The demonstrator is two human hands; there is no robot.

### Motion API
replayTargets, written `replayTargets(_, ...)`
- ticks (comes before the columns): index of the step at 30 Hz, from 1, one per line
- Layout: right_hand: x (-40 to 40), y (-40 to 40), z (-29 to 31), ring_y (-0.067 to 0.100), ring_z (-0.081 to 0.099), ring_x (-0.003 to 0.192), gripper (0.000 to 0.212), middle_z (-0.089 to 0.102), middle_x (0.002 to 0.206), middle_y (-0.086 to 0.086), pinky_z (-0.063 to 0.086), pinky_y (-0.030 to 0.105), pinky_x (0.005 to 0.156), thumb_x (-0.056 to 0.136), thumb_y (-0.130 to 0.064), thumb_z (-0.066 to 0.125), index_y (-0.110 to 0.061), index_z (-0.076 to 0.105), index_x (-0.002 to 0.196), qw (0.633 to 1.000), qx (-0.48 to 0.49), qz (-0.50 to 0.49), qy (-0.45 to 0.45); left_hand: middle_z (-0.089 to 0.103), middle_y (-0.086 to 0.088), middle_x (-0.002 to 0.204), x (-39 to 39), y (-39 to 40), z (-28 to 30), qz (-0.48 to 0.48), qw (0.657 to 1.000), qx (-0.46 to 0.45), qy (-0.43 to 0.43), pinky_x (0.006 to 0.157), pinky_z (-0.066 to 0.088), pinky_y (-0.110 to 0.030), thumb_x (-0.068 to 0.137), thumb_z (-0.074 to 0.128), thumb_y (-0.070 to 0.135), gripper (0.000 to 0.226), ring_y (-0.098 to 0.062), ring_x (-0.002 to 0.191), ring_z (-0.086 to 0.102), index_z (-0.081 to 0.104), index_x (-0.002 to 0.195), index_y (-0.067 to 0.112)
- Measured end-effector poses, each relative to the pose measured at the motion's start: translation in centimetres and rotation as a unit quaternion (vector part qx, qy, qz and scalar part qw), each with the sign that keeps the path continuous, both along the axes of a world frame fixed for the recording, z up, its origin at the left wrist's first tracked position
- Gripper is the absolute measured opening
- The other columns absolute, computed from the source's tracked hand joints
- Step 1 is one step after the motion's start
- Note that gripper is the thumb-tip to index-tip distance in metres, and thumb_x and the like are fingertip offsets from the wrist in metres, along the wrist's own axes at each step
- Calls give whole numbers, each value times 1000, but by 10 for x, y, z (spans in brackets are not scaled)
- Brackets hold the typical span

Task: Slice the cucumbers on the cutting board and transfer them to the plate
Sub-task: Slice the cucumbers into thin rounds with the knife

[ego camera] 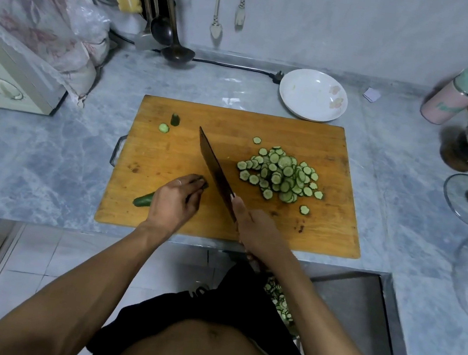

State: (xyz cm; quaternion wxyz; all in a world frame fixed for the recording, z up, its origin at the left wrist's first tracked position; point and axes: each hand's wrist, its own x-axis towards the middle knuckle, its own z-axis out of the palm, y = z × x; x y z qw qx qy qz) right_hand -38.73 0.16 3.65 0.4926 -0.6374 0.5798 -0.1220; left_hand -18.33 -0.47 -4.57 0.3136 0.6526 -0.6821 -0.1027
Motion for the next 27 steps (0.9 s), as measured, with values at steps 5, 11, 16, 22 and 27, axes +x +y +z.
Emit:
replayTargets(5,-3,7,7,8,50,38,70,50,45,-2,38,21,44,100,-62,25,-12,49,57,999,1,34,19,70,-6,113,2,-1,-2,-13,1000,-8,-7,80,58,-32,81,71,5,25,-23,94,69,74,106,9)
replayTargets(11,5,11,22,6,47,37,69,50,53,4,37,26,50,101,-60,21,-10,46,60,997,-8,72,37,72,-4,109,-1,0,-4,11,1000,-12,-20,80,55,-29,78,72,6,25,-20,98,68,76,102,12)
replayTargets(16,6,12,27,14,49,46,69,49,52,5,39,30,54,103,-57,21,-11,44,56,995,-31,88,45,72,-6,108,-1,1,-6,21,1000,-1,-10,82,54,-28,79,71,7,23,-21,99,68,76,101,11)
replayTargets(22,8,10,26,12,50,49,68,51,54,2,43,30,60,103,-56,22,-13,47,57,996,-8,85,39,72,-8,109,-1,0,-5,16,1000,8,-10,81,55,-31,79,71,6,23,-24,98,68,76,101,9)
replayTargets(27,19,1,13,13,50,49,69,50,53,2,37,28,52,103,-56,20,-12,47,58,995,-14,84,51,71,-9,110,-1,0,-4,11,1000,11,-15,88,48,-25,77,70,1,27,-24,99,68,75,102,8)
